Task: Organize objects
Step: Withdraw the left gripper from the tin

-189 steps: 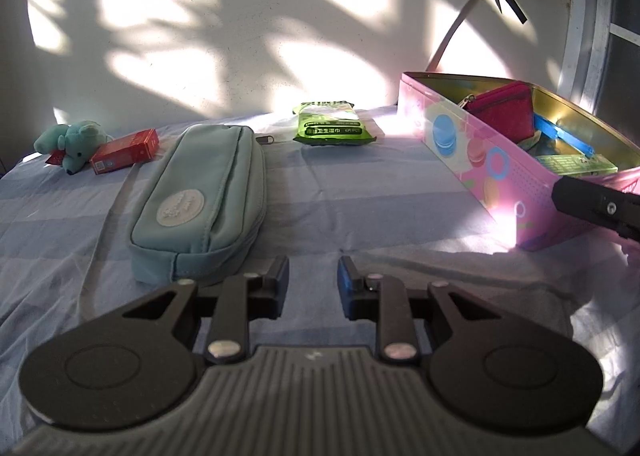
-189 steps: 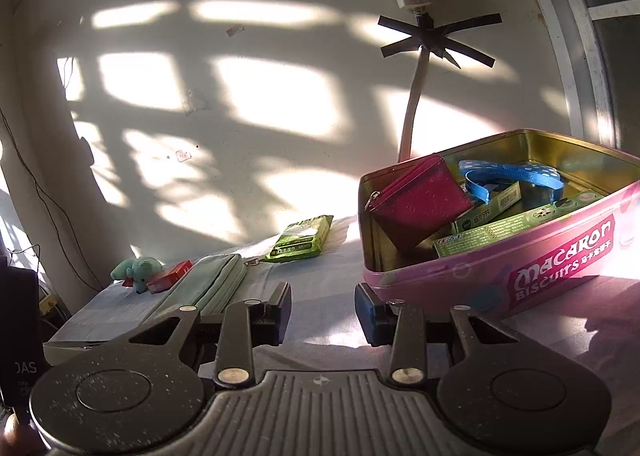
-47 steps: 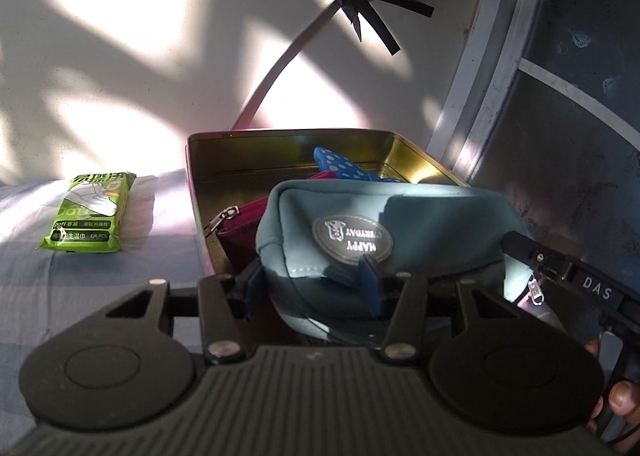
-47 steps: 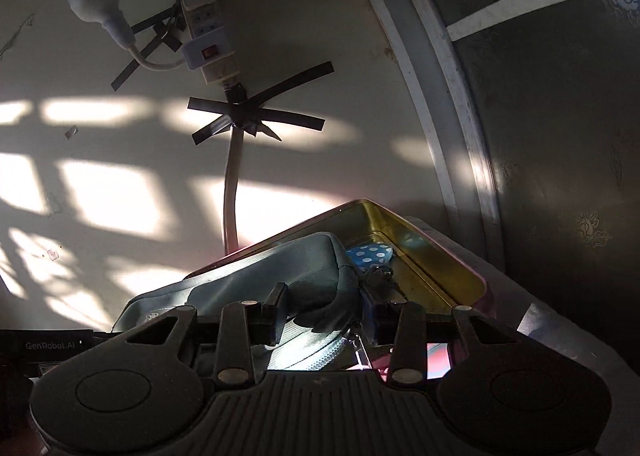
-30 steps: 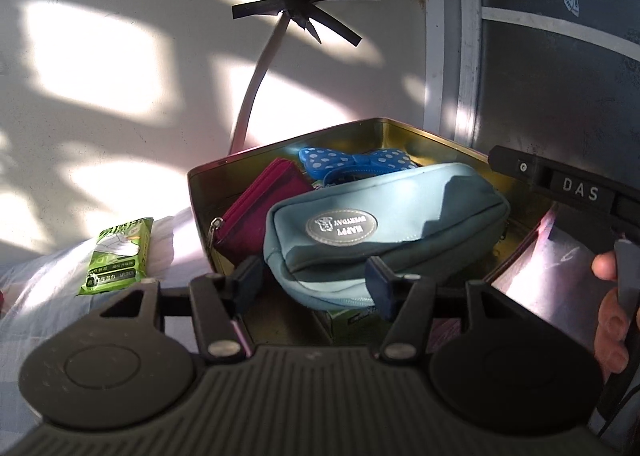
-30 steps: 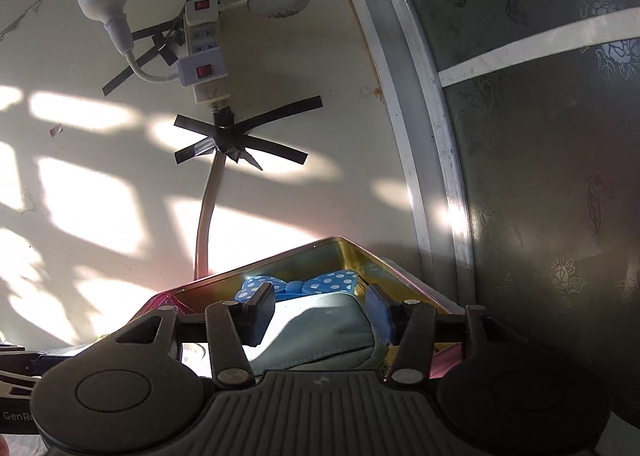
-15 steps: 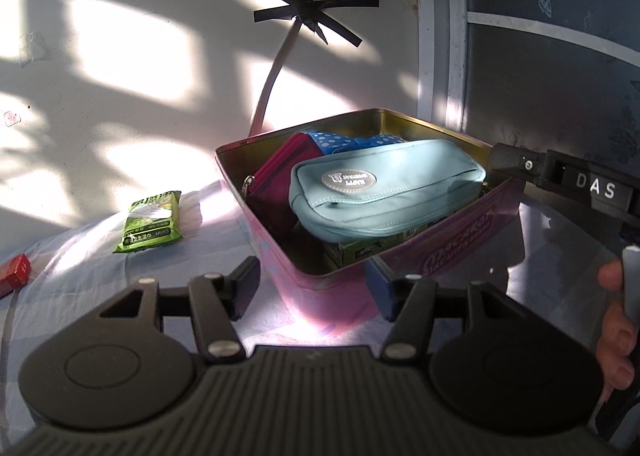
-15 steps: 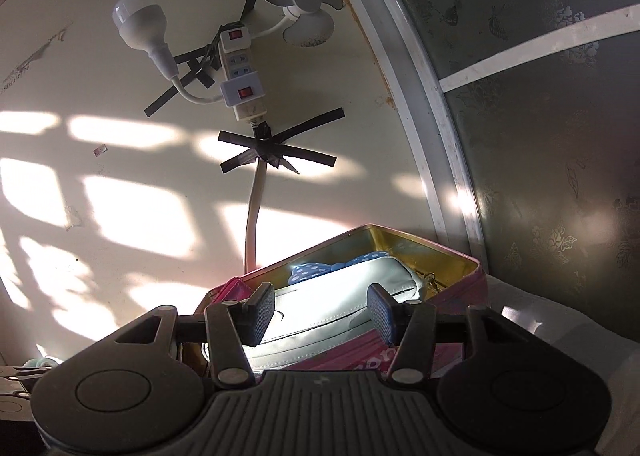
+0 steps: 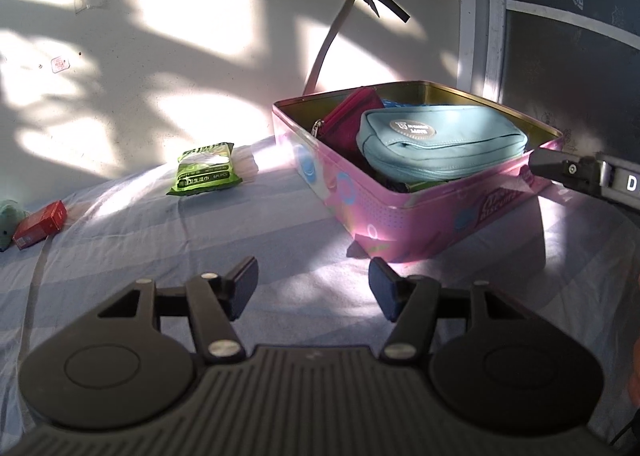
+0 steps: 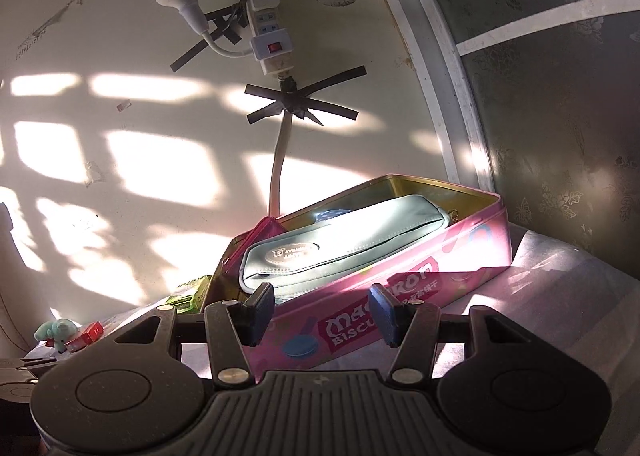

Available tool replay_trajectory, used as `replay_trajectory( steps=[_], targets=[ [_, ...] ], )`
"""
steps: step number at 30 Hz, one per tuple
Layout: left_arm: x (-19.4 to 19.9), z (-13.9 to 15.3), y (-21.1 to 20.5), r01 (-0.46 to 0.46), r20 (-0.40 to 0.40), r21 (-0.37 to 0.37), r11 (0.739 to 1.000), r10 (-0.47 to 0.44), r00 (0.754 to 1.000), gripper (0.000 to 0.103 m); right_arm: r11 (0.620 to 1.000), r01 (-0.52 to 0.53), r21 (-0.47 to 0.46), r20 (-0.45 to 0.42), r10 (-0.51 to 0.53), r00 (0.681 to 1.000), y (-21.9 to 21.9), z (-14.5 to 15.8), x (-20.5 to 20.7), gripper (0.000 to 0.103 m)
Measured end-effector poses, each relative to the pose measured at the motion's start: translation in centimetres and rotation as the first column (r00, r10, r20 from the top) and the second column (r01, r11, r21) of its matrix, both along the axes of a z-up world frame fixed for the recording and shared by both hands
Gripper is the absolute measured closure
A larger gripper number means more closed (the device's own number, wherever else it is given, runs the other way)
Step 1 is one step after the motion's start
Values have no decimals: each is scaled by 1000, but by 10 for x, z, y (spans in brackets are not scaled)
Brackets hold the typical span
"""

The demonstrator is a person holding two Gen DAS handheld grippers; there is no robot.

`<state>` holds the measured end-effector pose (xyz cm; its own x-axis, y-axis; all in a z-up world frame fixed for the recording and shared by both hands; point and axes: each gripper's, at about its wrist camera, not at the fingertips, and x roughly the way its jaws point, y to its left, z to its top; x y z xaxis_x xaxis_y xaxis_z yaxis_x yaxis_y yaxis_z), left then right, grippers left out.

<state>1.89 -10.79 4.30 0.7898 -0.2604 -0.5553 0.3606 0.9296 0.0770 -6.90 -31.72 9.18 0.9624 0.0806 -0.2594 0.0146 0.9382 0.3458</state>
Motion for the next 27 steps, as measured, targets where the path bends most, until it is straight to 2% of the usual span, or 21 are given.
replay_trajectory(
  steps=[11,17,23,27],
  targets=[
    [6,-13,50,-89,-14,-16,996,89,996,37,998,-55,-40,18,55,998,46,8,1,50],
    [17,-19,80,-157,-14,-21,987,156,988,37,987,-127,-98,64,134,989,78,18,-2,50],
    [31,-24,114,-239,2,-18,971,239,971,36,967,-212,-144,59,222,973,114,25,8,50],
    [45,-29,147,-327,23,-14,945,327,945,36,946,-281,-165,20,288,958,140,25,25,50]
  ],
)
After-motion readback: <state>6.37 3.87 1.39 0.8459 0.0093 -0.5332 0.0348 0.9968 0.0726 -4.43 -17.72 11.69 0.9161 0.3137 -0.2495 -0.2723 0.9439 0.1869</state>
